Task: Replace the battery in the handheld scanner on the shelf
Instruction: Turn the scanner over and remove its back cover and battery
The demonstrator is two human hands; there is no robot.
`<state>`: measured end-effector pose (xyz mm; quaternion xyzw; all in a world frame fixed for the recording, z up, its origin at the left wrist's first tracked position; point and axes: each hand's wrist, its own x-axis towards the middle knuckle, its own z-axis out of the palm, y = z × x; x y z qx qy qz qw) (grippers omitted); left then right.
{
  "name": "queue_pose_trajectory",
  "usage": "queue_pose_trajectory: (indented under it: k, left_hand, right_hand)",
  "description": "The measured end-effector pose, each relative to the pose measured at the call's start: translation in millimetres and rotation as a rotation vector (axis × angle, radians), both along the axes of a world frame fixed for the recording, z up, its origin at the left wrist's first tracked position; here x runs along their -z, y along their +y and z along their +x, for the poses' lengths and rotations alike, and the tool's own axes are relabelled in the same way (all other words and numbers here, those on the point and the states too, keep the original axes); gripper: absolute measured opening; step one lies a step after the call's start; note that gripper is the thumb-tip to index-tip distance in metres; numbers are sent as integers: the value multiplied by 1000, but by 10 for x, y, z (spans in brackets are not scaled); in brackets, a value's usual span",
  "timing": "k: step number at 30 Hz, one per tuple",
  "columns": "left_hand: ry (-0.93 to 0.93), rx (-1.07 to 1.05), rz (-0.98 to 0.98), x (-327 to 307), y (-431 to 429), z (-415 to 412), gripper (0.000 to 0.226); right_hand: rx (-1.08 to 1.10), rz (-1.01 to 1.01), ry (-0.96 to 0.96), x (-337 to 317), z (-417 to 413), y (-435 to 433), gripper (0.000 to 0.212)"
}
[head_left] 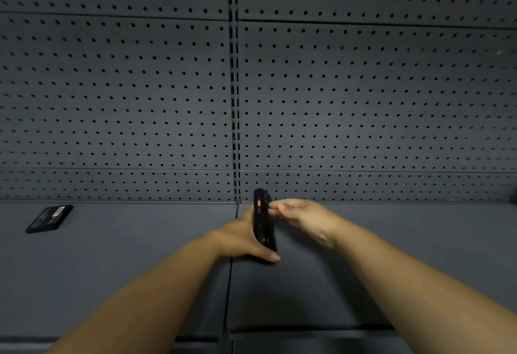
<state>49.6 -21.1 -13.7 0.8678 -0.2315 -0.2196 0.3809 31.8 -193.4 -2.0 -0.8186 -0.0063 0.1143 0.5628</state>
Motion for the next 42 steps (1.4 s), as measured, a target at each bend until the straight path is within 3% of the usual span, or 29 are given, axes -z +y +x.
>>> queue_pose_trajectory:
  k: [4, 9, 12, 15, 21, 23, 29, 42]
  left_hand:
    - [26, -56, -9, 66, 57, 37, 128]
    - [-7, -13, 6, 71, 103, 28, 93]
    - [-57, 7, 40, 75, 99, -14, 80]
    - [-77, 1, 31, 118, 78, -14, 81]
    - [-187, -30, 67, 185, 53, -38, 87]
    - [-199, -27, 77, 191, 42, -46, 84]
    - [-251, -25, 127, 161, -23, -94, 79]
    - [-267, -14, 196, 122, -15, -88, 77]
  right_hand:
    - [2, 0, 21, -7, 41, 102, 38]
    - [94, -287, 56, 123, 157, 104, 39]
    - [151, -144, 132, 221, 189, 100, 37]
    - [217, 23, 194, 240, 193, 81, 36]
    - [175, 30, 214, 168, 90, -24, 37]
    - [139, -79, 180, 133, 74, -58, 36]
    - [6, -870, -29, 14, 235, -16, 35]
    - [-205, -1254, -197, -32, 344, 6, 27]
